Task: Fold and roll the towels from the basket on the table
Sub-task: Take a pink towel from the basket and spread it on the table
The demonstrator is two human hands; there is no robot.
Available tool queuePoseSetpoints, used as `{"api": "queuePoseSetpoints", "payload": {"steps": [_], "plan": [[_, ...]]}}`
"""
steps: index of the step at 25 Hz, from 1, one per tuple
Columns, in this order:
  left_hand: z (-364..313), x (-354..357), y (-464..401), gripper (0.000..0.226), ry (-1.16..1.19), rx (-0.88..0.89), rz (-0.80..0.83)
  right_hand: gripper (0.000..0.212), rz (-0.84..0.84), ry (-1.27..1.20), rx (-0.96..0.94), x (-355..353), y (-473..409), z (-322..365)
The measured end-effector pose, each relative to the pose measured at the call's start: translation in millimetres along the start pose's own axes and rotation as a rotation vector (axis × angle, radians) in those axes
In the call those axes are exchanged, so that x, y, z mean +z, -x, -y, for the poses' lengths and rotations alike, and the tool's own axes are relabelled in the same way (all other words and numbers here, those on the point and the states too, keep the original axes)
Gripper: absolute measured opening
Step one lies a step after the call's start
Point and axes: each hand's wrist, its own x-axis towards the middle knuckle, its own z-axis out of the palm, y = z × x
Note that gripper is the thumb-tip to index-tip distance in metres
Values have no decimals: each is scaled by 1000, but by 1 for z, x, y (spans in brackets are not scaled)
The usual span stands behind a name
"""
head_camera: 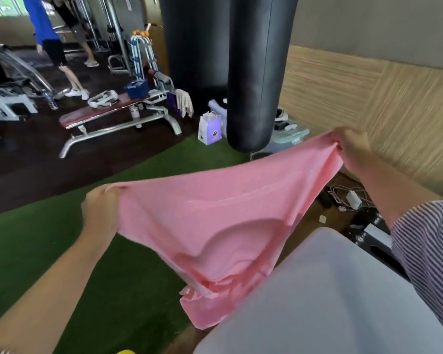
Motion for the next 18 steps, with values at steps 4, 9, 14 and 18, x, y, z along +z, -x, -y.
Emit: {"api": "queuePoseSetpoints", "payload": {"steps": [4,9,14,18], "plan": [[31,25,50,19,-30,-70,62,17,-43,67,68,-21,-13,-62],[91,37,132,12,-122,-239,190,28,27,448,32,-68,17,-126],[130,51,242,27,-297,-181,395,25,254,881,-96,-165,54,-189],[150,42,316,24,-461,-126,455,35,427,1121,-205,-222,81,-234]]}}
